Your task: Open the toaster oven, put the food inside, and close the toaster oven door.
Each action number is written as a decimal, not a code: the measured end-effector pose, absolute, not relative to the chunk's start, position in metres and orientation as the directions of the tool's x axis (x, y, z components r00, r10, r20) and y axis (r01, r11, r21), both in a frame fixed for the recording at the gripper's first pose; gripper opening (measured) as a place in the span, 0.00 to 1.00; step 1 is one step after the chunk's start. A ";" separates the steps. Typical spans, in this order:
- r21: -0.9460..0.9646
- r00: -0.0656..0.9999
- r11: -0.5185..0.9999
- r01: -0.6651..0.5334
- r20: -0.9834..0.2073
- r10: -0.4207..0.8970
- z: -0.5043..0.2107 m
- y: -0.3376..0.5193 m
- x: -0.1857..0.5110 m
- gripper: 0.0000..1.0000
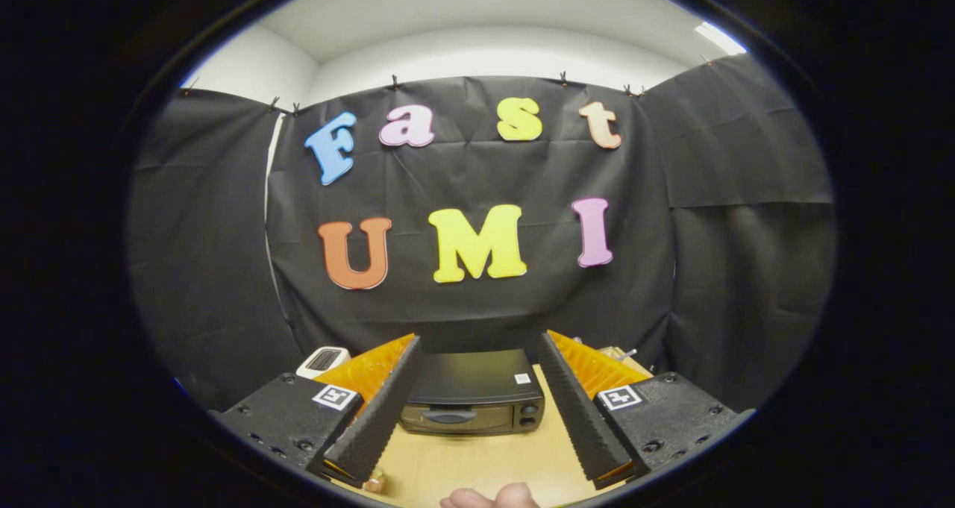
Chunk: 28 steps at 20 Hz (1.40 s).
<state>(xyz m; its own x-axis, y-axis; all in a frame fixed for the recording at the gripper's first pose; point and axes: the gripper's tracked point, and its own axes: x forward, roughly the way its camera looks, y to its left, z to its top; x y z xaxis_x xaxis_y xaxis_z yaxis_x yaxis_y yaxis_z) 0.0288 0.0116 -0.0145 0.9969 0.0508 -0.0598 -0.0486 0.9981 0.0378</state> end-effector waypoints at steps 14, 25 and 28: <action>0.058 0.973 0.991 -0.125 -0.191 0.134 -0.125 0.051 0.141 1.00; -0.006 0.914 0.993 -0.122 -0.390 0.110 -0.277 0.073 0.219 1.00; -0.004 0.902 0.994 -0.107 -0.422 0.096 -0.294 0.074 0.226 1.00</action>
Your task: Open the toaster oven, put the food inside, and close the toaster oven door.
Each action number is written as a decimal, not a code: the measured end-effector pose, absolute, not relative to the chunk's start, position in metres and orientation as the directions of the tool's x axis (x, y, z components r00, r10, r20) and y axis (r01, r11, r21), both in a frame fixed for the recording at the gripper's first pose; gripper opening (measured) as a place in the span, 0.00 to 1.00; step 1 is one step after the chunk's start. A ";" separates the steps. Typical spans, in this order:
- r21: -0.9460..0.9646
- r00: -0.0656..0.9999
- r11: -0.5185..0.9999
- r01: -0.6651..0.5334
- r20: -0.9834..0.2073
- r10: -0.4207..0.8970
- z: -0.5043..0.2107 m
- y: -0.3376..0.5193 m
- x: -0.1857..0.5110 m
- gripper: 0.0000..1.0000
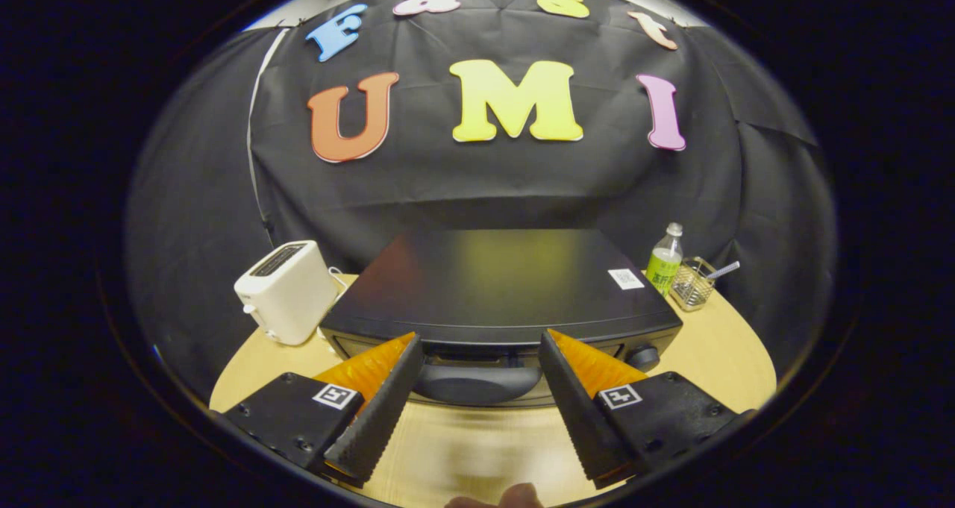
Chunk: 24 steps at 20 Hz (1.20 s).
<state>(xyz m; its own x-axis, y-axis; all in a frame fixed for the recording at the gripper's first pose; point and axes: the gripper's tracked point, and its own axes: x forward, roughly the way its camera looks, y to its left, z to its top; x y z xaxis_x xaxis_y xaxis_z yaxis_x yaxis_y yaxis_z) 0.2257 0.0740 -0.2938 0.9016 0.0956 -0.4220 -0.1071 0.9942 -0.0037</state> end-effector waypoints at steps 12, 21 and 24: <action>-0.031 0.886 0.996 -0.085 -0.459 0.061 -0.311 0.071 0.217 1.00; -0.009 0.808 0.991 -0.132 -0.581 0.102 -0.363 0.063 0.126 1.00; 0.028 0.761 0.990 -0.136 -0.637 0.122 -0.384 0.058 0.110 1.00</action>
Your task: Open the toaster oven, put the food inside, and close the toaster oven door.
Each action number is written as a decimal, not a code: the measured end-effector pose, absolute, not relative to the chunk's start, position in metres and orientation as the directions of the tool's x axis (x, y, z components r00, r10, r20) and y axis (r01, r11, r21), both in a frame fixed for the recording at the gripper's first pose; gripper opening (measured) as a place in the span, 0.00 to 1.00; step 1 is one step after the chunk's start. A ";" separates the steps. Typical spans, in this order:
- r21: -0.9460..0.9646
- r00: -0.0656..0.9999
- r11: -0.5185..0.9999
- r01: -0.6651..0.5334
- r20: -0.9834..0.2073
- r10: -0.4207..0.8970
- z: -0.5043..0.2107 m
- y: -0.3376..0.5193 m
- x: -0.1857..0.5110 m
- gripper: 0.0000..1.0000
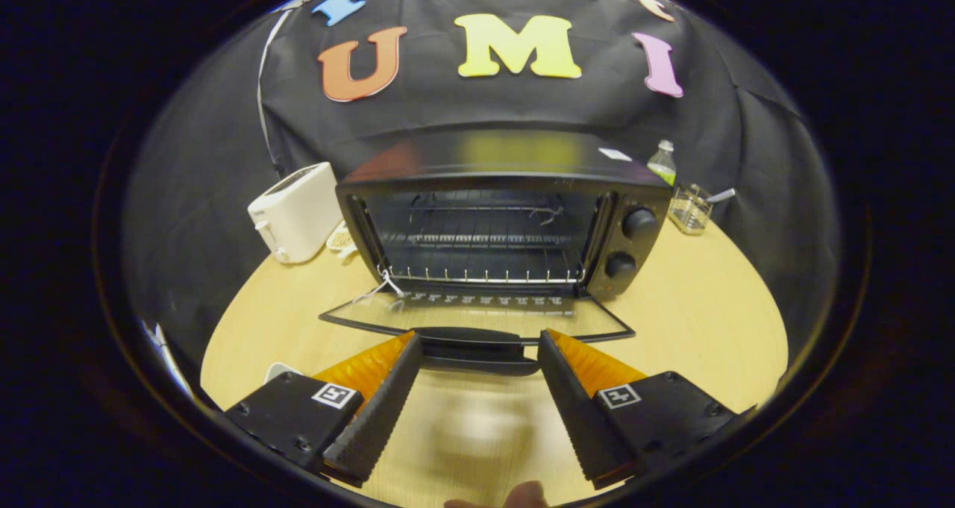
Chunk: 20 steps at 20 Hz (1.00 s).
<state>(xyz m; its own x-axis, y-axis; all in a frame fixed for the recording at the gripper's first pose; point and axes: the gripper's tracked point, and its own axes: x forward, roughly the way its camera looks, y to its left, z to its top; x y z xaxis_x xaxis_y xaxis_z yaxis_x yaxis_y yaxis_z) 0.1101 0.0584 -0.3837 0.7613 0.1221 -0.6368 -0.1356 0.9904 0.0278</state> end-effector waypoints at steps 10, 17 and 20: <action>0.030 0.670 0.978 -0.208 -0.723 0.165 -0.424 0.057 0.092 0.99; 0.060 0.691 0.936 -0.347 -0.658 0.298 -0.333 0.053 0.059 0.99; 0.090 0.665 0.907 -0.411 -0.651 0.366 -0.298 0.051 0.043 0.99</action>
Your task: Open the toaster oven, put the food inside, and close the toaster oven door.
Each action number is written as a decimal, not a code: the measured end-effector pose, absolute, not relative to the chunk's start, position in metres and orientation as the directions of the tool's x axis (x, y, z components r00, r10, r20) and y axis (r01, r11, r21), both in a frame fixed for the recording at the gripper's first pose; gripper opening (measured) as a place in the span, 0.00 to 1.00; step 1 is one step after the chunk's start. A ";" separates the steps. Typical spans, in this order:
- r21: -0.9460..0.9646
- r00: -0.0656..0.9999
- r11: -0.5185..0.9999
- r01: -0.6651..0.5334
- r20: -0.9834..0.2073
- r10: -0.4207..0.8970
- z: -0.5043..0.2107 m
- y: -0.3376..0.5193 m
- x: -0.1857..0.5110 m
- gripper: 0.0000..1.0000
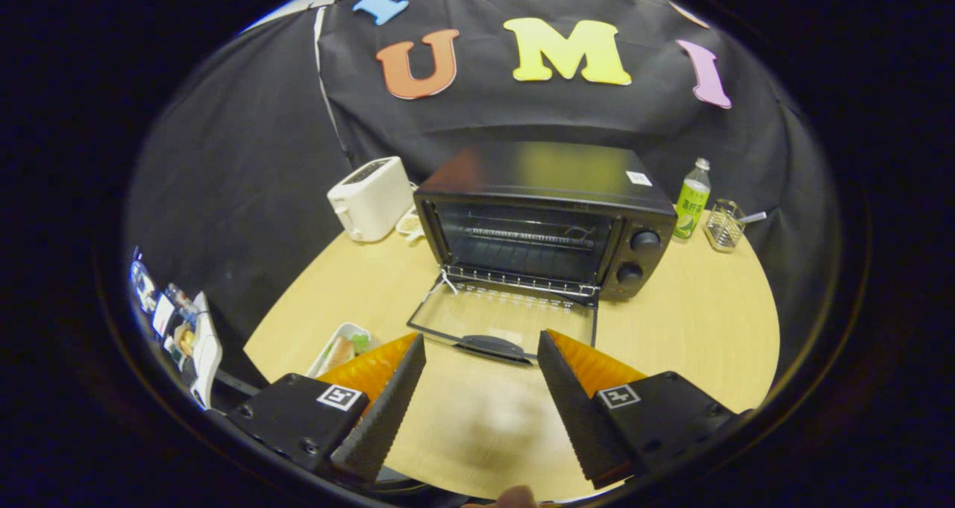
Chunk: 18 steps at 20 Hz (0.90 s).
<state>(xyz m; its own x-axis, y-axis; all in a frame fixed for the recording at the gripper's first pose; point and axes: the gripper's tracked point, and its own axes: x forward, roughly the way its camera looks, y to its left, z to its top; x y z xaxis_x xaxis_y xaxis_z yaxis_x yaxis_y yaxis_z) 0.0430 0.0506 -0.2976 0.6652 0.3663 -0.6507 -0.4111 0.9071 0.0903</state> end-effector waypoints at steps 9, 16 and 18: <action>0.364 0.454 0.801 -0.476 -0.678 0.578 -0.292 0.115 -0.005 0.99; 0.607 0.198 0.727 -0.322 -0.707 0.678 -0.363 0.184 -0.035 1.00; 0.638 0.165 0.728 -0.249 -0.713 0.681 -0.383 0.194 -0.034 1.00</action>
<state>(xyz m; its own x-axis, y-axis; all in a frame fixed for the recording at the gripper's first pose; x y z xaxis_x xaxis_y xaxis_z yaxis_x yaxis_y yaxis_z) -0.0337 0.1944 -0.3833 0.1645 0.6812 -0.7134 -0.2488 0.7285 0.6383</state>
